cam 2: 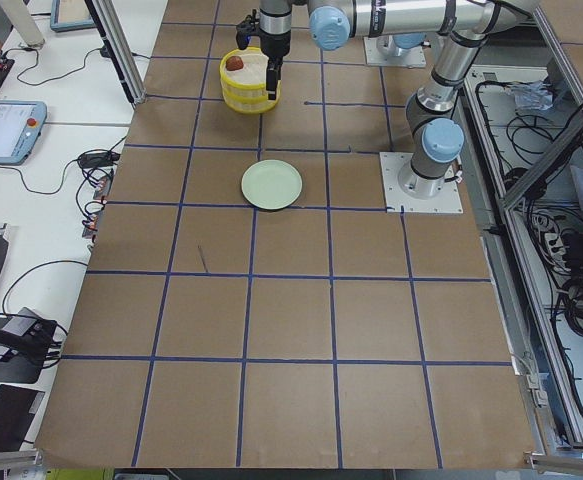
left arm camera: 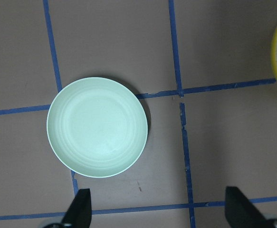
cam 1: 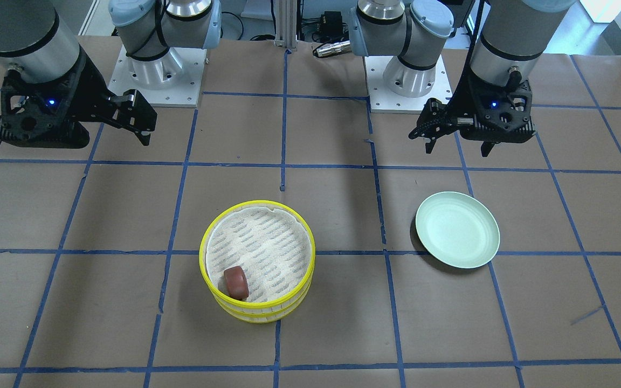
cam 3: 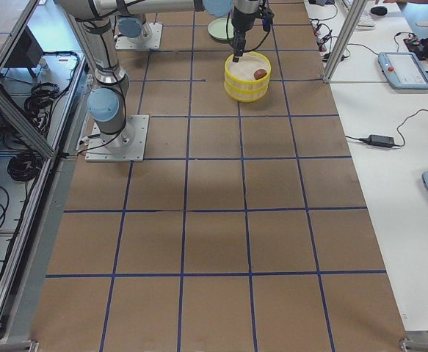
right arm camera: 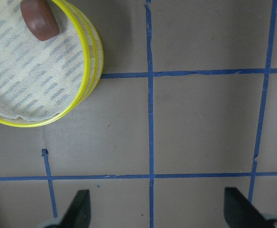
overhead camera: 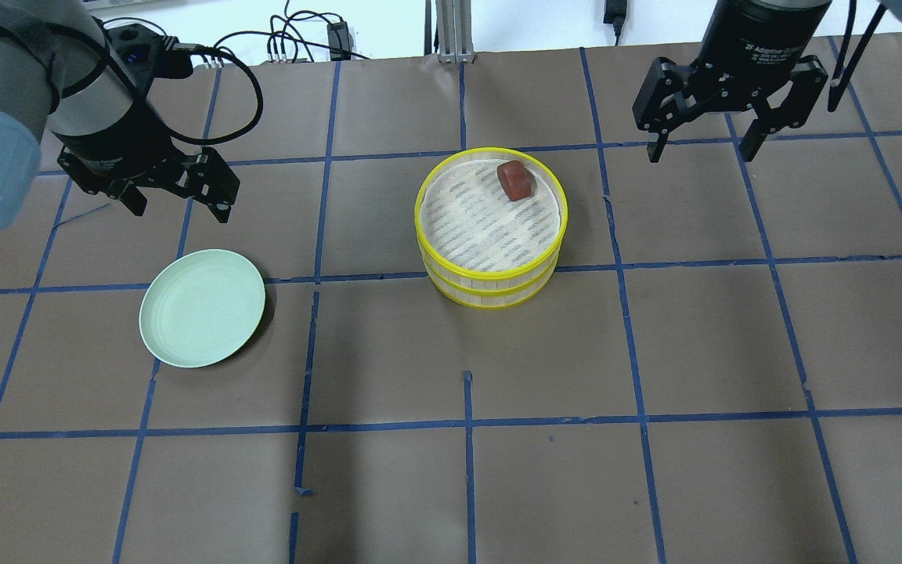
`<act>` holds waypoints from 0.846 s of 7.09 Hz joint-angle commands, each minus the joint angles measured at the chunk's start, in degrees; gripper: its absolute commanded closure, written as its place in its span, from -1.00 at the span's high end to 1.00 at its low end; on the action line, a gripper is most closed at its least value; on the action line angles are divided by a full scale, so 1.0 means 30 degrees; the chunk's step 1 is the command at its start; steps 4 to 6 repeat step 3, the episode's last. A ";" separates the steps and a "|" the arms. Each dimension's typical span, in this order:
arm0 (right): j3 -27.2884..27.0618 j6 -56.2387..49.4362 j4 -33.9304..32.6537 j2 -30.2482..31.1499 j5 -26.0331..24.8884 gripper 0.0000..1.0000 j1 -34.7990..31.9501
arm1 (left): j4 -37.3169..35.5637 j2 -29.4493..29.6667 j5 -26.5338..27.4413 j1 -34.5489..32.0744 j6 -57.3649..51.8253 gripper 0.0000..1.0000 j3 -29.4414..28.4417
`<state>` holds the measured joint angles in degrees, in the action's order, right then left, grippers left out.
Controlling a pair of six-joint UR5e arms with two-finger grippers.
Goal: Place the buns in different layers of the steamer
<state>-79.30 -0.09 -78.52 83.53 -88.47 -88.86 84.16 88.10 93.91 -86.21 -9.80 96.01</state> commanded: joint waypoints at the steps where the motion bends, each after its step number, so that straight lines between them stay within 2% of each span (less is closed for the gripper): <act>1: -0.0020 0.0001 0.0011 -0.0011 -0.0014 0.99 0.0000 | 0.0098 -0.0069 -0.0013 0.0056 0.0044 1.00 0.0164; 6: -0.0020 0.0001 -0.0019 -0.0011 -0.0043 0.99 0.0000 | 0.0158 -0.0158 -0.0072 -0.0149 0.0190 1.00 0.0136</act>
